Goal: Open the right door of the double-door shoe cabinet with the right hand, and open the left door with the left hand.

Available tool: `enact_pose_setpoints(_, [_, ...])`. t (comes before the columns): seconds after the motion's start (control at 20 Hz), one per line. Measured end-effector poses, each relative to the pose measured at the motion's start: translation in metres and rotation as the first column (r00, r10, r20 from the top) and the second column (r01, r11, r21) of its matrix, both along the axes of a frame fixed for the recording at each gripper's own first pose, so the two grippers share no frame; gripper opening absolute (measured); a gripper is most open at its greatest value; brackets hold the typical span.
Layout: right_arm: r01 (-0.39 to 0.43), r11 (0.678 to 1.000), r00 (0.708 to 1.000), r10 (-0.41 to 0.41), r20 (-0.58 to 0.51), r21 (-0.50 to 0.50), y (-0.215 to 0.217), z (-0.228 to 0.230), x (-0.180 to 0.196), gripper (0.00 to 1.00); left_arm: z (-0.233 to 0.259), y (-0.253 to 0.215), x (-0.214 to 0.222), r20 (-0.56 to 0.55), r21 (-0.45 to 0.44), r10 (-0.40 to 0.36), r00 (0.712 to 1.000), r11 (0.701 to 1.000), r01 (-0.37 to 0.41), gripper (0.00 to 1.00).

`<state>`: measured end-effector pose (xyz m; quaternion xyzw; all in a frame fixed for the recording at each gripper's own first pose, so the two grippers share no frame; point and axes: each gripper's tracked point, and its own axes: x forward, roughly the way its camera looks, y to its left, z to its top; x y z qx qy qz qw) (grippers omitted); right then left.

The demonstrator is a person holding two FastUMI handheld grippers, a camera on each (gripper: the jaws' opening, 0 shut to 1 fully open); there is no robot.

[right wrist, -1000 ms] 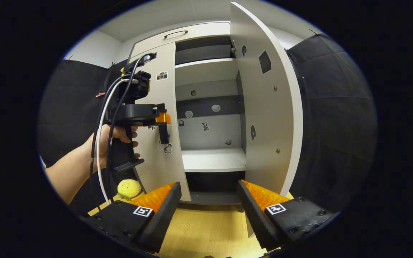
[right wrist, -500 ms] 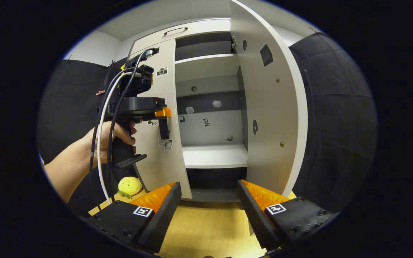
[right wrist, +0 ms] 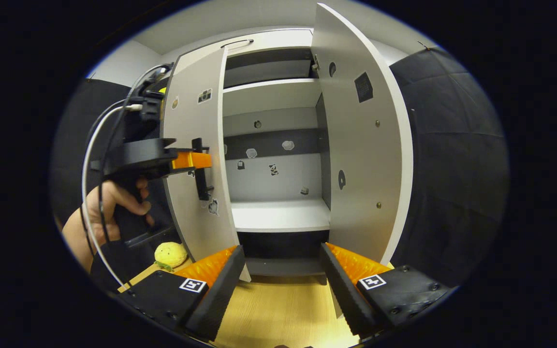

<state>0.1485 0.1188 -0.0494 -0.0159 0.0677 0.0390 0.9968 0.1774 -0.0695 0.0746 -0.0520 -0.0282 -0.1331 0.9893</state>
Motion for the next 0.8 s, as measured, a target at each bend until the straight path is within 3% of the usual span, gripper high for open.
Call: enact_pose_setpoints(0.8, [0.054,0.998,0.998,-0.054,-0.014,-0.025,0.065,-0.017,-0.02,0.99,-0.005,0.064,-0.081,-0.004,0.004,-0.062,0.998,0.998,0.062,0.18])
